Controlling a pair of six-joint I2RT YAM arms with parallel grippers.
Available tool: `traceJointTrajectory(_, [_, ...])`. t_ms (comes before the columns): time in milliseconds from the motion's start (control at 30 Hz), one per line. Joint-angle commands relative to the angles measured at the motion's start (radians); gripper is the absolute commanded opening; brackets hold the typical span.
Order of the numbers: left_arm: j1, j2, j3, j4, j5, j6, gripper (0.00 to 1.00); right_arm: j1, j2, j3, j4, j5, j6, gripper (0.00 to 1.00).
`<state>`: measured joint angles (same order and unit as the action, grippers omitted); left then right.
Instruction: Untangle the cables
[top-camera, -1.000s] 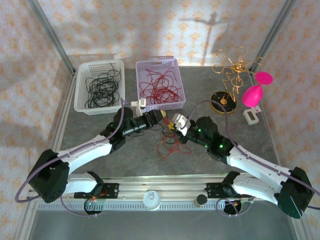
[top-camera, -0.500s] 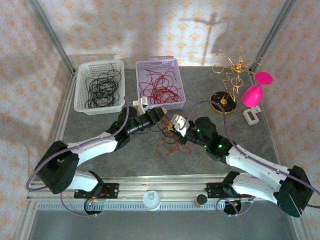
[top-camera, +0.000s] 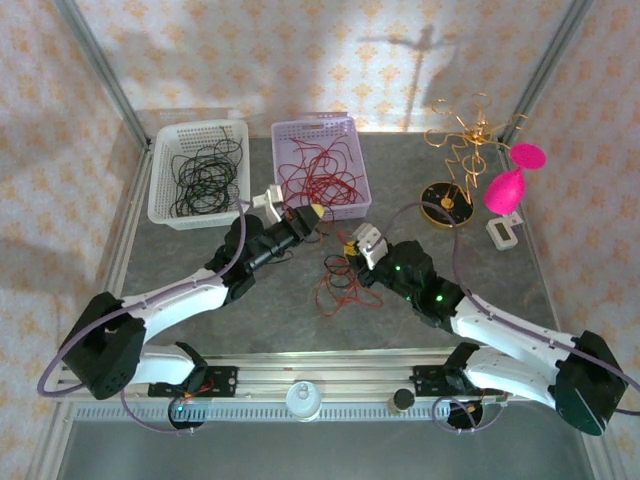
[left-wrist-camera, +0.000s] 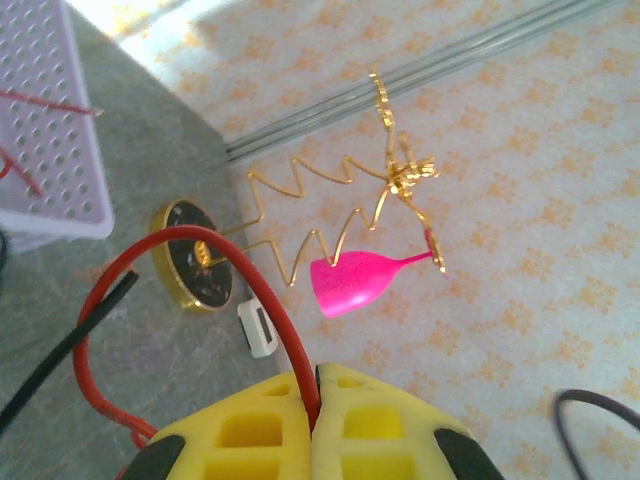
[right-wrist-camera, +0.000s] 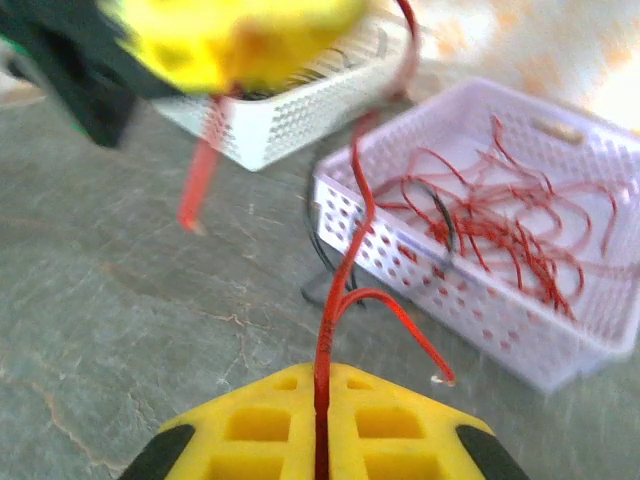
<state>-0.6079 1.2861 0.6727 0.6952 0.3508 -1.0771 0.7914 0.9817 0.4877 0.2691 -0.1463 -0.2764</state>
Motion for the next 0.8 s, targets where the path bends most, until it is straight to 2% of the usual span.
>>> traceJointTrajectory(0, [0.009,-0.042,0.095,-0.066,0.023,0.105,0.00,0.005,-0.033,-0.082,0.101,0.176,0.327,0.09])
traceJointTrajectory(100, [0.011,-0.049,0.155,-0.137,0.079,0.156,0.00,0.005,-0.050,-0.150,0.134,0.221,0.510,0.23])
traceJointTrajectory(167, [0.012,-0.052,0.189,-0.185,0.123,0.182,0.00,0.005,-0.067,-0.192,0.175,0.173,0.541,0.29])
traceJointTrajectory(233, [0.012,-0.052,0.214,-0.220,0.169,0.202,0.00,0.005,-0.086,-0.205,0.165,0.176,0.546,0.31])
traceJointTrajectory(333, [0.012,-0.055,0.239,-0.281,0.218,0.227,0.00,0.005,-0.131,-0.189,0.098,0.181,0.488,0.35])
traceJointTrajectory(467, [0.012,-0.052,0.257,-0.353,0.275,0.263,0.00,0.005,-0.208,-0.151,0.051,0.089,0.376,0.45])
traceJointTrajectory(633, [0.011,-0.037,0.281,-0.403,0.415,0.309,0.00,0.005,-0.224,-0.138,0.234,-0.135,0.259,0.57])
traceJointTrajectory(767, [0.011,-0.044,0.319,-0.496,0.476,0.380,0.00,0.005,-0.117,-0.075,0.322,-0.213,0.142,0.59])
